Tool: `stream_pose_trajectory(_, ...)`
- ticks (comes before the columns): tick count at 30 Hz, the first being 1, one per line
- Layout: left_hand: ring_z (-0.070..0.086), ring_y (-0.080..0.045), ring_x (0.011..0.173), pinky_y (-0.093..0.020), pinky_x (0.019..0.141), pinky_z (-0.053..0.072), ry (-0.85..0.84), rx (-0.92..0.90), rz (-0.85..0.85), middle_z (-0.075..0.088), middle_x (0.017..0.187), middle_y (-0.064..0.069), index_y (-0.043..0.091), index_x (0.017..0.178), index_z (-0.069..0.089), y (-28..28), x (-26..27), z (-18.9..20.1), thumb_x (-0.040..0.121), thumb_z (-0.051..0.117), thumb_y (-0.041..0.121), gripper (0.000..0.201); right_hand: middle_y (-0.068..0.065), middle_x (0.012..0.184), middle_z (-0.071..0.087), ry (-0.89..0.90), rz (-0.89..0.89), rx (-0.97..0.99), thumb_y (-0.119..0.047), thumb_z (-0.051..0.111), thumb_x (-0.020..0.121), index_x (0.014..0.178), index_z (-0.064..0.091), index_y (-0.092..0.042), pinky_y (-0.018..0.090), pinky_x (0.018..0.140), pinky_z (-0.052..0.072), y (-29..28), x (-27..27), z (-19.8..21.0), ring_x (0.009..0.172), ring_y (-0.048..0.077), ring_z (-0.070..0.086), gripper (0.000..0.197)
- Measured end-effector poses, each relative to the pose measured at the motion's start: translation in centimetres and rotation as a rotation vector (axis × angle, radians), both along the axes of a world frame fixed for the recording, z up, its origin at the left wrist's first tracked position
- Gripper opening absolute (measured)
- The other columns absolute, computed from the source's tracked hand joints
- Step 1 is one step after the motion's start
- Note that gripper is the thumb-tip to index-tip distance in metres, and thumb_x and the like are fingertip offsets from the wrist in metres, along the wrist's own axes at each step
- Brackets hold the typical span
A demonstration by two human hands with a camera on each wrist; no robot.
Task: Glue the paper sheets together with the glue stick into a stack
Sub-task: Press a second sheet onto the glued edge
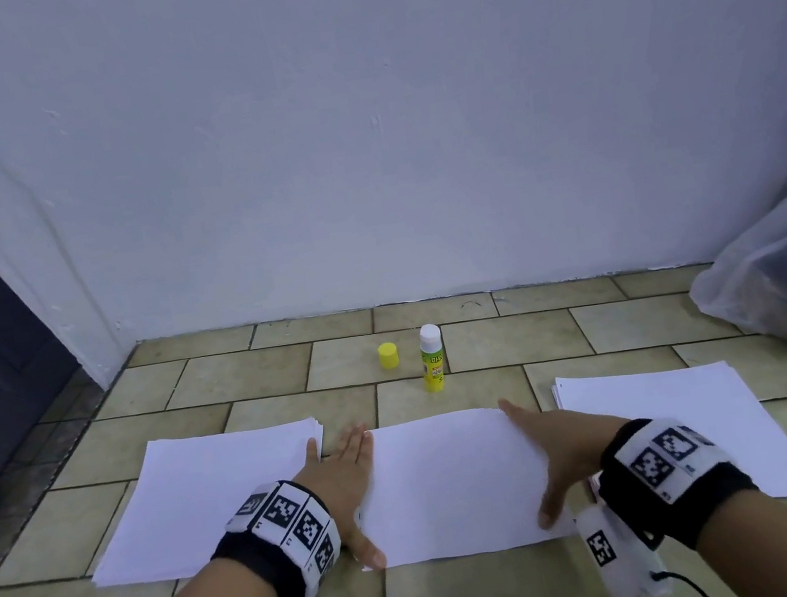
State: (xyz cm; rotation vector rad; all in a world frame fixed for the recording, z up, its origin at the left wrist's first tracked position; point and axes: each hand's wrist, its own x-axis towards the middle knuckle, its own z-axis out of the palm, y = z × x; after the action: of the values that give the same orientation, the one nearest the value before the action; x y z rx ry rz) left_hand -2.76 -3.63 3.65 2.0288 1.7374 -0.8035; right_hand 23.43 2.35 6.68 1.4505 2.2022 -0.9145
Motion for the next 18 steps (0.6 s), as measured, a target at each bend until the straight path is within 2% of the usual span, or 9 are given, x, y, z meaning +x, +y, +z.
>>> stream_pose_trajectory(3,-0.021,-0.021,0.145,-0.053,0.117,-0.008,0.001,0.006,0.000,-0.027,0.156,-0.011,0.003,0.146,-0.025,0.0,0.0,0.0,0.068,0.074,0.060,0.139,-0.002,0.143,0.045,0.345,-0.181,-0.104,-0.026,0.091,0.058,0.151,0.005,-0.033,0.031,0.108,0.037,0.2,1.0,-0.1,0.127,0.016,0.048,0.126)
stream_pose_trajectory(5,-0.021,-0.021,0.145,-0.053,0.116,-0.008,0.005,0.006,-0.007,-0.027,0.156,-0.011,0.002,0.146,-0.025,0.0,-0.1,0.0,0.068,0.074,0.062,0.139,-0.001,0.132,0.051,0.553,-0.319,-0.092,-0.019,0.091,0.057,0.141,0.027,-0.039,0.036,0.098,0.049,-0.4,1.3,-0.2,0.112,0.019,0.060,0.107)
stream_pose_trajectory(6,-0.021,-0.021,0.145,-0.054,0.116,-0.009,0.007,0.007,-0.011,-0.026,0.156,-0.011,0.002,0.146,-0.024,0.0,-0.1,0.0,0.068,0.073,0.063,0.139,-0.002,0.129,0.050,0.589,-0.339,-0.041,-0.017,0.090,0.058,0.133,0.037,-0.039,0.036,0.093,0.052,-0.8,1.3,-0.3,0.107,0.020,0.062,0.095)
stream_pose_trajectory(9,-0.021,-0.021,0.145,-0.053,0.117,-0.008,0.009,0.014,-0.013,-0.026,0.156,-0.010,0.002,0.146,-0.024,0.0,0.0,-0.1,0.069,0.072,0.063,0.138,-0.008,0.123,0.050,0.504,-0.266,0.062,-0.015,0.086,0.064,0.113,0.057,-0.036,0.029,0.094,0.048,-1.9,0.9,-1.0,0.102,0.014,0.055,0.060)
stream_pose_trajectory(11,-0.021,-0.021,0.145,-0.050,0.117,-0.008,-0.003,0.017,-0.016,-0.026,0.156,-0.011,0.002,0.146,-0.025,0.0,0.0,-0.1,0.070,0.072,0.063,0.137,-0.013,0.119,0.050,0.440,-0.232,0.058,-0.013,0.083,0.068,0.108,0.063,-0.035,0.020,0.093,0.041,-2.5,0.8,-1.6,0.106,0.009,0.049,0.050)
stream_pose_trajectory(14,-0.023,-0.021,0.145,-0.040,0.118,-0.006,-0.075,0.011,0.002,-0.029,0.155,-0.011,0.001,0.145,-0.026,0.0,-0.2,-0.2,0.071,0.074,0.058,0.137,-0.006,0.125,0.054,0.401,-0.257,0.058,-0.012,0.082,0.070,0.117,0.066,-0.029,0.016,0.094,0.039,-2.5,1.0,-2.0,0.113,0.010,0.050,0.053)
stream_pose_trajectory(18,-0.028,-0.024,0.143,-0.035,0.118,-0.008,-0.115,0.005,0.001,-0.032,0.153,-0.014,0.000,0.144,-0.028,0.0,-0.3,-0.5,0.068,0.079,0.054,0.141,-0.004,0.123,0.060,0.412,-0.284,0.040,-0.009,0.082,0.071,0.123,0.064,-0.024,0.013,0.089,0.040,-1.7,1.8,-1.8,0.107,0.009,0.054,0.057)
